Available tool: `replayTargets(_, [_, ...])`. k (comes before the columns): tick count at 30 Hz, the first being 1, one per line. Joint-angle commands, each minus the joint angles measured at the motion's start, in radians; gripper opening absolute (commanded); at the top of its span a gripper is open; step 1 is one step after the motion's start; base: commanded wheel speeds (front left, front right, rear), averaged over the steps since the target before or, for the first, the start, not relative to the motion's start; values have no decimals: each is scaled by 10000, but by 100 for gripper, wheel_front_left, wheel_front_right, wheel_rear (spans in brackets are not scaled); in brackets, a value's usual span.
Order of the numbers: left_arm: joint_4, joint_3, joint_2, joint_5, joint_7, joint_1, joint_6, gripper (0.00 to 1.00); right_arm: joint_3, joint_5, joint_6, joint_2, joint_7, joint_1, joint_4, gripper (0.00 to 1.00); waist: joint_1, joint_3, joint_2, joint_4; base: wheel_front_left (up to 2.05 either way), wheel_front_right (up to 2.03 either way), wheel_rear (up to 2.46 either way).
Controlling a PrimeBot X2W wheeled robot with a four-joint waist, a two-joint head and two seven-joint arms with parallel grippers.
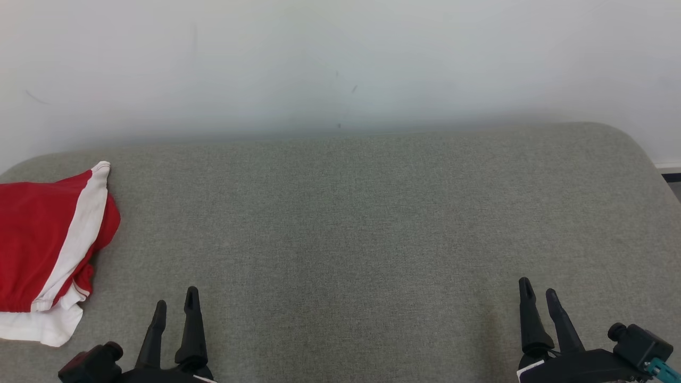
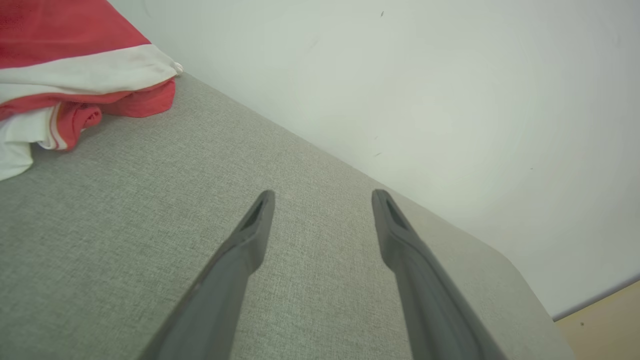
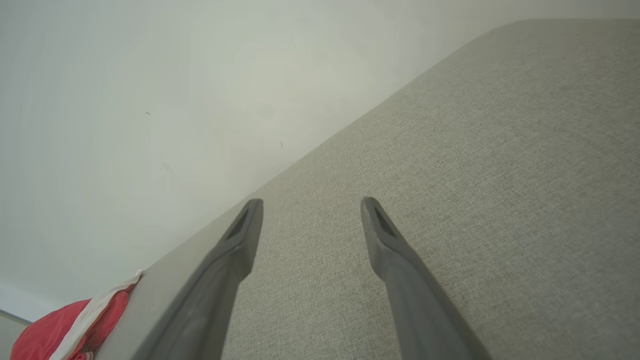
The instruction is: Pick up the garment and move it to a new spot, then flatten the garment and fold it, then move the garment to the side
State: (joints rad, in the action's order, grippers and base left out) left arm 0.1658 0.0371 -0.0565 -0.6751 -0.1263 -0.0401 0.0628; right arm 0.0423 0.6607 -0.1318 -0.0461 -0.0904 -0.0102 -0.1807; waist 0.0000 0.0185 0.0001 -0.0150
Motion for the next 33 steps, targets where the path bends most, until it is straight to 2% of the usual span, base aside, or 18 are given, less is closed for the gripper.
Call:
replayTargets(1, [-115,-54,-55,377,-119,24,94,100,-90,-416,11,-39,-131,-44,55,100,0,-19,-1,-8,0,0,0])
replayTargets(6, [-126,-202,-43,1074,-267,144,249,100,-174,-1126,12,-41,-321,7,-11,100,0,-57,-1,-24,0,0,0])
replayTargets(33, [-306,-1040,66,3603,-834,668,266,100,-437,-3689,15,-51,-1042,187,-94,100,0,-109,-1,-64,0,0,0])
